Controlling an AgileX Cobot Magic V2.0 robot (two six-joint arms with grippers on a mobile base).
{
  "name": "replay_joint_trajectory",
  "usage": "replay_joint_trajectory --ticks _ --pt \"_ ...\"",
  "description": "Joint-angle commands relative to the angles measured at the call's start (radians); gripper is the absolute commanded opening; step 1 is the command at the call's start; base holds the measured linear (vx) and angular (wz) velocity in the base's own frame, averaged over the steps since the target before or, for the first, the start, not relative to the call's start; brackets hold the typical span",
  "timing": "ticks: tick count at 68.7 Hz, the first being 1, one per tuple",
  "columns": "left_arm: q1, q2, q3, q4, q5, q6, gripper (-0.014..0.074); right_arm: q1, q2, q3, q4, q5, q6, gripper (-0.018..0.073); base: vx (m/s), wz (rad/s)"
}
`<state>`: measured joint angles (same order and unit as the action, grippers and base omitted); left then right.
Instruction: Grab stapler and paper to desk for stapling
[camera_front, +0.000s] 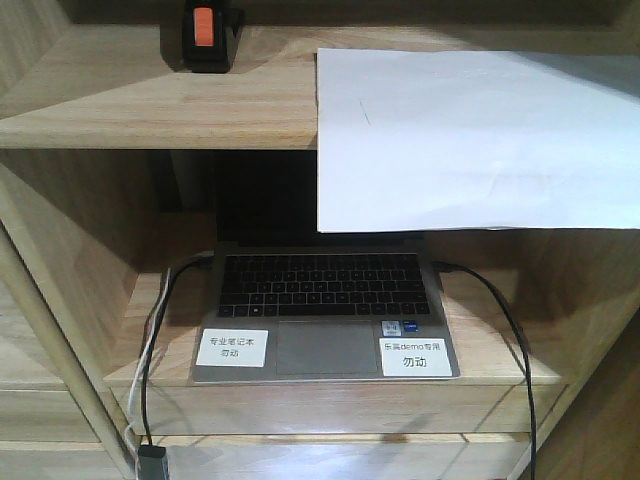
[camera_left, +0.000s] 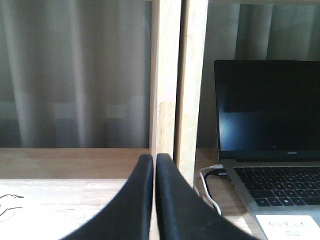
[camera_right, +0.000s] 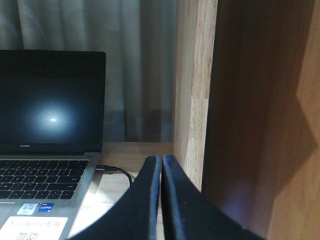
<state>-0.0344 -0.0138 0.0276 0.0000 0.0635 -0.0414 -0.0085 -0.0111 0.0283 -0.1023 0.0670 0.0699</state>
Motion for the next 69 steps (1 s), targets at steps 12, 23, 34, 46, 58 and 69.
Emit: replay_joint_trajectory --ticks 12,23,34,46,58,69 --pt "0.004 -0.015 0.027 0.0 -0.07 -0.01 -0.0007 -0.001 -0.014 0.002 -0.005 -0.08 -0.009 -0.0009 0.0 0.0" --pt "0.004 -0.015 0.027 0.0 -0.07 -0.01 -0.0007 -0.001 -0.014 0.002 -0.005 -0.08 -0.009 -0.0009 0.0 0.0" --pt "0.004 -0.015 0.027 0.0 -0.07 -0.01 -0.0007 -0.001 -0.014 0.002 -0.005 -0.08 -0.009 -0.0009 0.0 0.0" --pt "0.004 -0.015 0.027 0.0 -0.07 -0.01 -0.0007 -0.001 -0.014 0.002 -0.005 -0.08 -0.009 -0.0009 0.0 0.0" --pt "0.004 -0.015 0.027 0.0 -0.07 -0.01 -0.0007 -0.001 -0.014 0.002 -0.005 -0.08 -0.009 -0.0009 0.0 0.0" --pt "0.004 -0.014 0.023 0.0 -0.121 -0.01 -0.0007 -0.001 -0.014 0.002 -0.005 -0.08 -0.009 -0.0009 0.0 0.0"
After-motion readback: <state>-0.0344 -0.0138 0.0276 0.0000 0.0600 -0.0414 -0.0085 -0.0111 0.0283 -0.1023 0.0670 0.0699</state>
